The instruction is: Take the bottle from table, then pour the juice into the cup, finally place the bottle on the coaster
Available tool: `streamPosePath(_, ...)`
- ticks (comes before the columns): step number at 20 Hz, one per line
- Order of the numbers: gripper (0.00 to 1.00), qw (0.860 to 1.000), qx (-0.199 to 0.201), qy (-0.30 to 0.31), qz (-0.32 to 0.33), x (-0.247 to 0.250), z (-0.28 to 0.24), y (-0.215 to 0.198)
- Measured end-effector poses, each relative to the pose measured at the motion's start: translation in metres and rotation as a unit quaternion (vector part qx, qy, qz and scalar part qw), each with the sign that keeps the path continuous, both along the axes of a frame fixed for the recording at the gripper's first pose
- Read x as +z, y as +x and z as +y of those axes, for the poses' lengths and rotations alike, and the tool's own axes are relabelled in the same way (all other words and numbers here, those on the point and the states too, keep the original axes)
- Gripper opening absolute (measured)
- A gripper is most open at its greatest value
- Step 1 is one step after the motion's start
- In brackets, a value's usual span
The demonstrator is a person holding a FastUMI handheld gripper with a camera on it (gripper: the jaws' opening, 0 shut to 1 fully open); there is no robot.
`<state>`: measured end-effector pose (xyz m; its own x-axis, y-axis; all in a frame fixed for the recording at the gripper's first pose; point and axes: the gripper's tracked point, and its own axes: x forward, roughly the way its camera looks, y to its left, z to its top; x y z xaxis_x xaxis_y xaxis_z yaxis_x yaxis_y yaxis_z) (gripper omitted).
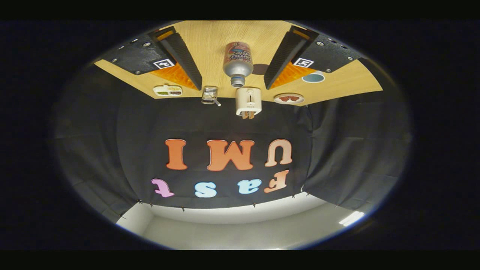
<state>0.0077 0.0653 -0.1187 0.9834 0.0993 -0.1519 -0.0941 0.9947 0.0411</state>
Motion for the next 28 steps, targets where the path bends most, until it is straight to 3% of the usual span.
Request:
streamPosePath(7,0.99,0.999,0.010,0.005,0.046,-0.068,0.017,0.014)
streamPosePath(16,0.99,0.996,-0.004,0.033,0.087,-0.117,0.024,0.033)
streamPosePath(22,0.81,0.994,-0.026,0.038,0.099,-0.134,0.022,0.040)
streamPosePath(28,0.78,0.993,-0.013,0.014,0.114,-0.130,0.032,0.040)
